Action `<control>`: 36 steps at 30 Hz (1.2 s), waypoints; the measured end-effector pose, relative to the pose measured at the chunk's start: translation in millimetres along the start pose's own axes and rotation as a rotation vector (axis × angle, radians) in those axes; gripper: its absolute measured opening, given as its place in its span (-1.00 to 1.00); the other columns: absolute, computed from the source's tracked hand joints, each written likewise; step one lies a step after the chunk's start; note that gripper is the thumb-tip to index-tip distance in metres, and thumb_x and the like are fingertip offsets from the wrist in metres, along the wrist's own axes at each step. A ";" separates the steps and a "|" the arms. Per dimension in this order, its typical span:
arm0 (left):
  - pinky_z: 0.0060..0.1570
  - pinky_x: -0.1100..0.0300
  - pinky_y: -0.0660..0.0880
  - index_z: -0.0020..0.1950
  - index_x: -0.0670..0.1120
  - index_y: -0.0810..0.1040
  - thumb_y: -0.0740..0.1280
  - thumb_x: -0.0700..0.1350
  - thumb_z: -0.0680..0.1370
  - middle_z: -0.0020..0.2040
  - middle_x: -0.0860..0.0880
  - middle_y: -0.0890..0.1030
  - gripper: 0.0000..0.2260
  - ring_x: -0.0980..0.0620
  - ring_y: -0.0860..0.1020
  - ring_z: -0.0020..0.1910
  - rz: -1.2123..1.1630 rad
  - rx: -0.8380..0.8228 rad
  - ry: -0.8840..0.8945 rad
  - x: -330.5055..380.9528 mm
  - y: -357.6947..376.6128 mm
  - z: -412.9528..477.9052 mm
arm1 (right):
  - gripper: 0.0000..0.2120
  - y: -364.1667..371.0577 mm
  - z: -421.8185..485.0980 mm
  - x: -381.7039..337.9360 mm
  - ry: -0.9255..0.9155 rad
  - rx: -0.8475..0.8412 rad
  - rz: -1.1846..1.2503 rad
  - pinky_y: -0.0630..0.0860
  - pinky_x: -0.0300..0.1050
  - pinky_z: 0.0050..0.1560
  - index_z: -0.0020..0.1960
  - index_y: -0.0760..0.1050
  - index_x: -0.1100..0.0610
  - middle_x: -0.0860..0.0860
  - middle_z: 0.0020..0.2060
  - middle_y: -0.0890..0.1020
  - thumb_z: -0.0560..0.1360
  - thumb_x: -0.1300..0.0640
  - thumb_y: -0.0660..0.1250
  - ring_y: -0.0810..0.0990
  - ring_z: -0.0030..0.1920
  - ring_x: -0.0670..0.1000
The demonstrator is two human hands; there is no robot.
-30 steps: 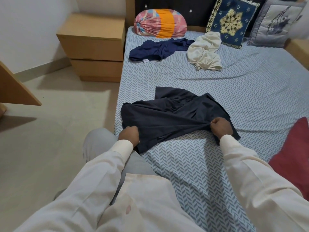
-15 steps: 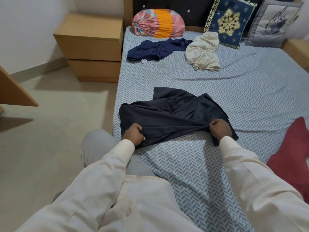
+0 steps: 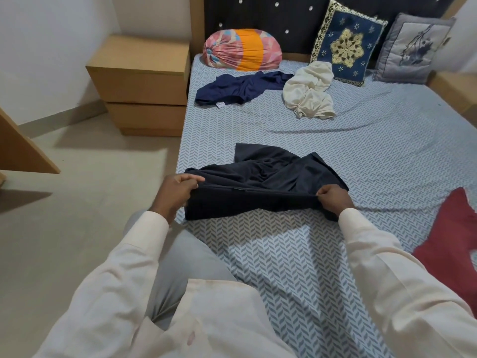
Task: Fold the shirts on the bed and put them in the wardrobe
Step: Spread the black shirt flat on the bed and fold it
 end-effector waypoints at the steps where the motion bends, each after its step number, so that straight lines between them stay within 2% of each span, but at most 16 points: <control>1: -0.54 0.31 0.26 -0.05 -0.14 0.68 0.22 -0.31 0.54 -0.45 0.03 0.45 -0.76 0.11 0.31 -0.52 -0.007 -0.010 -0.012 2.3 -1.7 0.3 | -0.85 0.9 1.6 -0.7 -0.001 -0.012 0.009 0.60 0.01 -0.02 -0.18 0.62 0.13 0.13 -0.23 0.68 0.47 0.17 0.28 0.65 -0.17 0.17; 6: -0.43 0.26 0.47 -0.04 -0.19 0.66 0.27 -0.31 0.52 -0.31 -0.10 0.56 -0.83 0.04 0.49 -0.38 0.051 -0.029 -0.054 -2.9 -3.5 2.5 | -0.81 4.7 4.7 -3.0 0.007 -0.062 0.048 0.63 0.01 -0.11 -0.13 0.58 0.19 0.18 -0.22 0.68 0.46 0.24 0.18 0.64 -0.32 0.14; 8: -0.36 0.22 0.53 -0.11 -0.16 0.66 0.41 -0.30 0.44 -0.29 -0.09 0.61 -0.91 0.01 0.55 -0.35 0.195 -0.058 -0.055 -6.6 -0.9 4.0 | -0.80 8.7 5.4 -2.0 0.017 -0.139 0.072 0.61 -0.01 -0.11 -0.08 0.60 0.19 0.19 -0.16 0.66 0.50 0.26 0.18 0.66 -0.21 0.18; 10: -0.28 0.17 0.60 -0.18 -0.13 0.66 0.52 -0.25 0.35 -0.27 -0.08 0.66 -0.90 -0.01 0.61 -0.39 0.483 -0.078 -0.068 -13.4 2.2 7.6 | -0.81 10.4 6.3 0.2 0.027 -0.232 0.082 0.57 -0.04 -0.05 0.07 0.59 0.23 0.17 -0.03 0.63 0.54 0.19 0.26 0.64 0.04 0.21; 11: -0.24 0.15 0.62 -0.20 -0.14 0.65 0.53 -0.22 0.33 -0.25 -0.09 0.68 -0.89 -0.04 0.64 -0.37 0.642 -0.093 -0.077 -15.4 3.9 9.1 | -0.76 13.6 7.4 -0.3 -0.018 -0.312 -0.060 0.54 -0.05 0.02 0.13 0.57 0.25 0.16 0.04 0.62 0.55 0.14 0.30 0.61 0.13 0.20; 12: -0.21 0.15 0.61 -0.19 -0.16 0.62 0.50 -0.19 0.33 -0.20 -0.13 0.68 -0.88 -0.08 0.65 -0.31 0.792 -0.110 -0.084 -16.9 5.9 8.9 | -0.75 16.8 3.2 0.9 -0.054 -0.353 -0.173 0.52 -0.06 0.04 0.13 0.55 0.25 0.15 0.05 0.61 0.54 0.11 0.33 0.60 0.17 0.20; 13: -0.21 0.16 0.57 -0.15 -0.17 0.58 0.45 -0.16 0.35 -0.12 -0.16 0.67 -0.85 -0.12 0.65 -0.21 0.929 -0.121 -0.087 -16.8 8.8 9.1 | -0.80 17.9 3.2 2.1 0.037 -0.391 -0.128 0.54 -0.08 -0.01 0.08 0.55 0.24 0.14 0.00 0.61 0.52 0.15 0.33 0.60 0.16 0.20; 14: -0.19 0.17 0.52 -0.08 -0.18 0.55 0.40 -0.14 0.38 -0.03 -0.18 0.65 -0.82 -0.15 0.63 -0.11 1.037 -0.135 -0.094 -16.2 11.9 8.5 | -0.87 15.9 0.2 0.1 0.103 -0.388 -0.050 0.57 -0.11 -0.09 0.01 0.54 0.23 0.13 -0.07 0.60 0.49 0.21 0.34 0.63 0.11 0.20; 16: -0.13 0.16 0.45 0.09 -0.19 0.52 0.33 -0.15 0.45 0.10 -0.21 0.59 -0.75 -0.19 0.59 0.05 1.187 -0.160 -0.089 -12.1 20.4 8.6 | -0.86 17.1 -2.9 -0.2 0.114 -0.442 -0.165 0.64 -0.09 -0.09 -0.05 0.57 0.24 0.17 -0.06 0.62 0.40 0.25 0.40 0.65 0.02 0.17; 19: -0.12 0.15 0.45 0.13 -0.18 0.52 0.37 -0.15 0.46 0.13 -0.17 0.58 -0.73 -0.15 0.58 0.09 1.330 -0.178 -0.066 -4.4 29.5 13.5 | -0.78 19.0 -0.8 -1.7 0.110 -0.518 -0.205 0.63 0.01 0.09 -0.01 0.58 0.22 0.19 0.04 0.62 0.38 0.22 0.49 0.62 0.08 0.16; 22: -0.15 0.15 0.45 0.11 -0.11 0.56 0.45 -0.06 0.43 0.10 -0.11 0.60 -0.71 -0.12 0.59 0.06 1.449 -0.188 -0.068 1.8 31.4 20.7 | -0.81 14.5 8.2 0.3 0.083 -0.484 -0.230 0.60 -0.02 0.01 -0.07 0.56 0.20 0.17 -0.04 0.62 0.39 0.16 0.50 0.61 0.08 0.16; 25: -0.11 0.16 0.43 0.17 -0.06 0.56 0.36 -0.05 0.49 0.14 -0.06 0.59 -0.73 -0.07 0.59 0.12 1.630 -0.200 -0.016 1.5 34.9 25.4 | -0.75 11.4 10.6 -1.4 0.098 -0.520 -0.271 0.59 -0.05 -0.01 -0.03 0.58 0.19 0.12 -0.04 0.61 0.39 0.08 0.53 0.60 0.05 0.13; 27: 0.01 0.13 0.45 0.25 -0.05 0.54 0.26 -0.07 0.55 0.22 -0.05 0.57 -0.71 -0.06 0.55 0.21 1.724 -0.245 -0.026 -5.3 39.9 26.8 | -0.67 15.1 8.7 -1.7 0.097 -0.554 -0.326 0.60 -0.07 0.05 0.09 0.58 0.17 0.07 0.05 0.60 0.41 0.06 0.53 0.58 0.08 0.11; 32: 0.16 0.08 0.47 0.26 -0.20 0.56 0.18 -0.19 0.61 0.23 -0.15 0.57 -0.72 -0.15 0.56 0.18 1.642 -0.488 -0.246 -13.5 46.5 30.3 | -0.52 32.7 -0.7 2.0 0.157 -0.629 -0.384 0.60 -0.04 0.14 0.40 0.42 0.10 0.06 0.29 0.49 0.53 0.02 0.41 0.56 0.14 0.11; 34: -0.02 0.16 0.51 0.22 -0.25 0.56 0.16 -0.22 0.63 0.13 -0.18 0.59 -0.74 -0.06 0.57 -0.05 1.501 -0.503 -0.301 -3.6 47.3 34.8 | -0.54 30.5 -2.0 -2.6 0.200 -0.640 -0.382 0.64 -0.02 0.07 0.41 0.39 0.12 0.10 0.28 0.48 0.57 -0.01 0.34 0.60 0.07 0.14; 36: -0.40 0.29 0.50 0.05 -0.26 0.52 0.10 -0.21 0.65 -0.02 -0.19 0.64 -0.78 0.09 0.53 -0.40 1.200 -0.439 -0.388 6.0 43.9 47.7 | -0.57 23.2 2.3 -10.8 0.238 -0.635 -0.392 0.65 0.08 0.02 0.33 0.40 0.20 0.17 0.11 0.56 0.59 -0.04 0.28 0.66 -0.06 0.19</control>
Point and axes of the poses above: each hand's wrist, its own z-axis towards the middle knuckle, its own y-axis out of the palm, x = y × z, the point moved 3 cm from there along z, towards the middle knuckle
